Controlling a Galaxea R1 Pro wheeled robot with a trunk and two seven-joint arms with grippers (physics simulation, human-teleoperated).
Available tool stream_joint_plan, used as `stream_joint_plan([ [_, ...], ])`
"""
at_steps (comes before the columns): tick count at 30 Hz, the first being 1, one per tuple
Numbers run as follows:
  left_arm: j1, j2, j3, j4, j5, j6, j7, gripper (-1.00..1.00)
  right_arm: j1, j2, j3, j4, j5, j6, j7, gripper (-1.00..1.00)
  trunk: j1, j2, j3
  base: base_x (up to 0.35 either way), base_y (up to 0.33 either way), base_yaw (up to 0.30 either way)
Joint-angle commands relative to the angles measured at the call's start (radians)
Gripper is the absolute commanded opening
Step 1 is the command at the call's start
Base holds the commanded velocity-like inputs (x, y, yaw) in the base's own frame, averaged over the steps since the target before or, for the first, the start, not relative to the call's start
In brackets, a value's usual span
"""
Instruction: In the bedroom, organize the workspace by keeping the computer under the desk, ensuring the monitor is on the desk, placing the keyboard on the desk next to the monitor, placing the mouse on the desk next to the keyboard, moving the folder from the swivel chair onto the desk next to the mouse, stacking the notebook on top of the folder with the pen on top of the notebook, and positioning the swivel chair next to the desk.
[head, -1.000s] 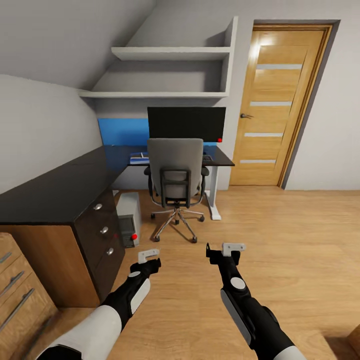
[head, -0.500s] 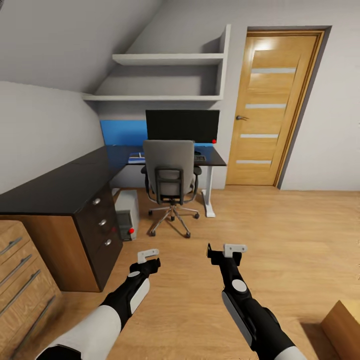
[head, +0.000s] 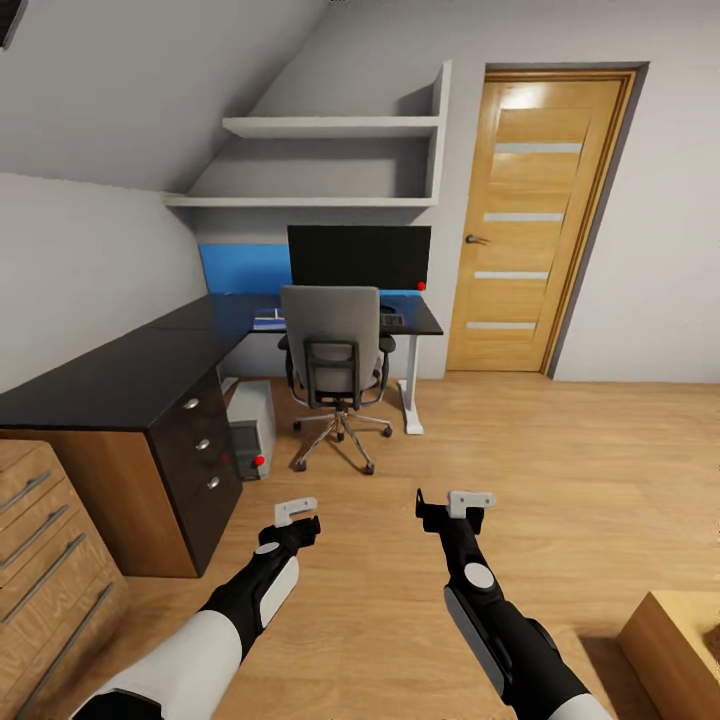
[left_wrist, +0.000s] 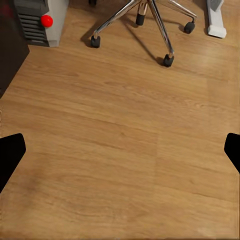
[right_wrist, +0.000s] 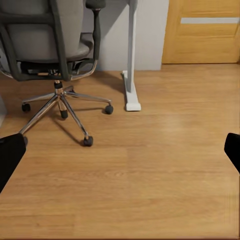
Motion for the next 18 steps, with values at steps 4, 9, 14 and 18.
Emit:
stream_joint_plan([
  [4,0.000,0.001,-0.008,-0.002,0.008,0.004,0.009,1.00,-0.001,0.000,0.004,0.002,-0.009,-0.002,-0.006,1.00,-0.016,0.028,0.012,-0.239,-0.001,0.000],
  [9,0.000,0.001,-0.007,-0.002,0.008,0.004,0.009,1.00,-0.001,0.000,0.005,0.002,-0.008,-0.003,-0.007,1.00,-0.035,0.063,0.027,-0.187,0.000,0.000],
  [14,0.000,0.001,-0.007,-0.002,0.008,0.004,0.009,1.00,-0.001,0.000,0.004,0.002,-0.009,-0.003,-0.007,1.00,-0.054,0.098,0.043,-0.055,0.000,0.000],
  [18,0.000,0.001,-0.007,-0.002,0.008,0.004,0.009,1.00,-0.001,-0.001,0.004,0.003,-0.009,-0.003,-0.008,1.00,-0.070,0.126,0.056,-0.006,0.000,0.000],
])
